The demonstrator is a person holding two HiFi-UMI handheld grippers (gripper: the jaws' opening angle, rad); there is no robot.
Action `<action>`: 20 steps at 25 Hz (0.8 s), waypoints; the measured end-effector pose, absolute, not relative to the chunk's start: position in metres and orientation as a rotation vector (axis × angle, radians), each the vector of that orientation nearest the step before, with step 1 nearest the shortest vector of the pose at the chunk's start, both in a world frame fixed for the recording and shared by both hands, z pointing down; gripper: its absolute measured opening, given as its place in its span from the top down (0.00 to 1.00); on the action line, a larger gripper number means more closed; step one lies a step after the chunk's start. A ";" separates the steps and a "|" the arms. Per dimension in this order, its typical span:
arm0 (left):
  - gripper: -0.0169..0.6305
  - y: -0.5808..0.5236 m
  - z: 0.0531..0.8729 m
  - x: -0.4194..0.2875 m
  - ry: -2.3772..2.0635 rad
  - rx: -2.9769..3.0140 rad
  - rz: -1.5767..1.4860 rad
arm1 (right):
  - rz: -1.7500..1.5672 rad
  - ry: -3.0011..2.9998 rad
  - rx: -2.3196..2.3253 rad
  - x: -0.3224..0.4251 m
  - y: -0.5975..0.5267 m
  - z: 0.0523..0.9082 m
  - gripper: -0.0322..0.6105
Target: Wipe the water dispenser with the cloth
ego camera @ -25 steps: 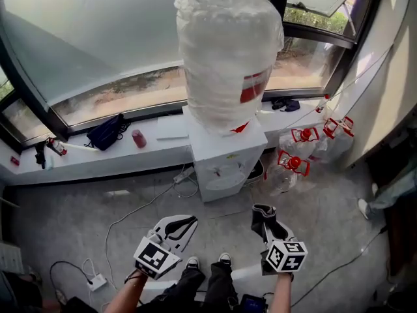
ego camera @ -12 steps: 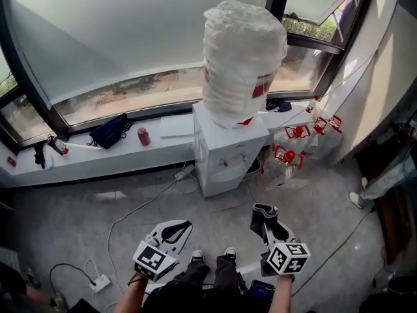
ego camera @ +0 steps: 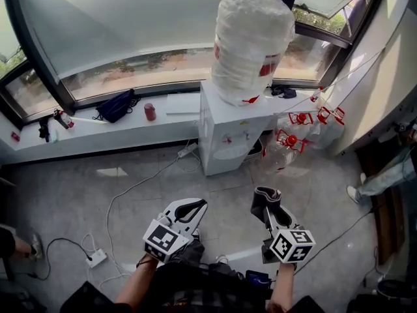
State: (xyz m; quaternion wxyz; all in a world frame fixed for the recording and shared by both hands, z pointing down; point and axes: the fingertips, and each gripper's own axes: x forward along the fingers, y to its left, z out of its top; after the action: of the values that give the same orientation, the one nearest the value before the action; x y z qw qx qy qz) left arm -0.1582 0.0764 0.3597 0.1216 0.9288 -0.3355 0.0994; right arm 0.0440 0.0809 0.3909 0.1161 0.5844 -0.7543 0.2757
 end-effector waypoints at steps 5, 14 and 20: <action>0.94 0.105 0.350 -0.119 -0.991 2.728 0.296 | 0.784 -2.244 1.681 0.072 0.105 0.380 0.79; 0.94 0.178 0.329 -0.051 -0.998 2.747 0.295 | 0.757 -2.269 1.658 0.128 0.163 0.375 0.79; 0.94 0.202 0.318 -0.043 -1.063 2.763 0.299 | 0.725 -2.309 1.634 0.144 0.185 0.368 0.79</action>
State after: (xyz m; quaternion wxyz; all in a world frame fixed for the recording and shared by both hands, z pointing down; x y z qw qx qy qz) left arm -0.0434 0.2024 0.3182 0.0831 0.9253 -0.3561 0.1002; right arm 0.1439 0.1852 0.3682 0.1104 0.5560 -0.7860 0.2469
